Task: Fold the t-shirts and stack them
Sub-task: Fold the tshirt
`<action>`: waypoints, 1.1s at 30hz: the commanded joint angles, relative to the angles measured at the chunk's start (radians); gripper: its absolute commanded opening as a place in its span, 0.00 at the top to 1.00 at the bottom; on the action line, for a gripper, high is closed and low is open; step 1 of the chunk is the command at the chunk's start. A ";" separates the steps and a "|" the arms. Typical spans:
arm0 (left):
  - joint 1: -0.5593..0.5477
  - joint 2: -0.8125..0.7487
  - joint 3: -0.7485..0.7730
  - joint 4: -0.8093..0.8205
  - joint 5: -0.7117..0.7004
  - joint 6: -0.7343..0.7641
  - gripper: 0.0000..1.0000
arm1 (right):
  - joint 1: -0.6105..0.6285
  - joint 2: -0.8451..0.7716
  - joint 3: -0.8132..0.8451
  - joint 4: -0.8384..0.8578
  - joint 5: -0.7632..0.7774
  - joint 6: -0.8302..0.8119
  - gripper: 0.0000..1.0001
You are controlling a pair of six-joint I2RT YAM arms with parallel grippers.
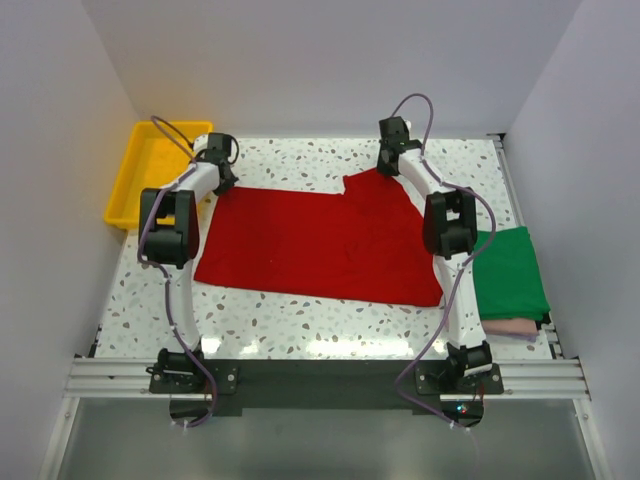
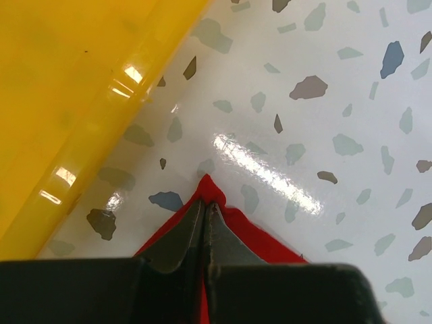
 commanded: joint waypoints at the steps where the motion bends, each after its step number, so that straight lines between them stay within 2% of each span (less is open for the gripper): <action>1: -0.001 -0.032 -0.025 0.008 0.040 0.028 1.00 | -0.002 -0.018 -0.016 -0.026 0.018 0.009 0.86; 8: 0.002 -0.053 -0.034 0.041 0.057 0.041 1.00 | -0.006 -0.104 -0.022 0.012 0.006 -0.009 1.00; 18: 0.012 -0.067 -0.042 0.046 0.063 0.044 1.00 | -0.045 -0.261 -0.146 0.106 -0.047 0.008 1.00; 33: 0.032 -0.126 -0.086 0.058 0.097 0.041 1.00 | -0.048 -0.402 -0.286 0.121 -0.094 0.015 1.00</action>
